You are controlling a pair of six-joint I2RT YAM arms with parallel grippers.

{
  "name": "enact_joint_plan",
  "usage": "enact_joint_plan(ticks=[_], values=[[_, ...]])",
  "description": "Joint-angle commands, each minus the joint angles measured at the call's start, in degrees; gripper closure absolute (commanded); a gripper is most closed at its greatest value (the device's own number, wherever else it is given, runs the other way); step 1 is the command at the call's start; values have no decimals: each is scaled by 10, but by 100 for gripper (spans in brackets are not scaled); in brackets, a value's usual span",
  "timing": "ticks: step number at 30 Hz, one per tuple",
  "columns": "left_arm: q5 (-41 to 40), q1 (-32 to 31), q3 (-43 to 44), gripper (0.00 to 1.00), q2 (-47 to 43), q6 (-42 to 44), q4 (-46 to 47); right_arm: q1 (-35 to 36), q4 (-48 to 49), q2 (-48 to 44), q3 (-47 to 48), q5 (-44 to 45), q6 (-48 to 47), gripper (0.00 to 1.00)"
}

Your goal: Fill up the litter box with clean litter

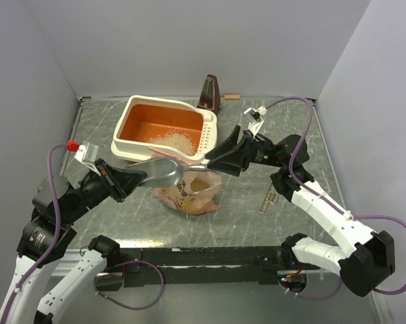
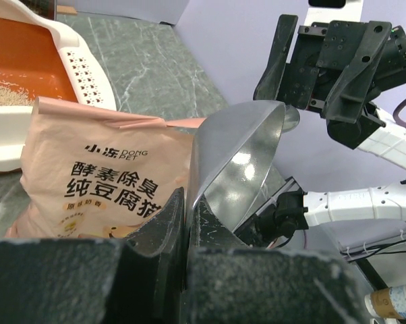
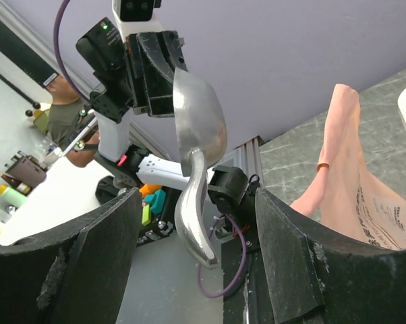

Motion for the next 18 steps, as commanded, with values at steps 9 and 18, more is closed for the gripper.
enact_joint_plan(ticks=[9,18], values=[[23,-1,8,99,37,-20,92,16,33,-4,4,-18,-8,26],[26,-1,11,99,43,-17,92,37,-1,6,23,-14,-35,28]])
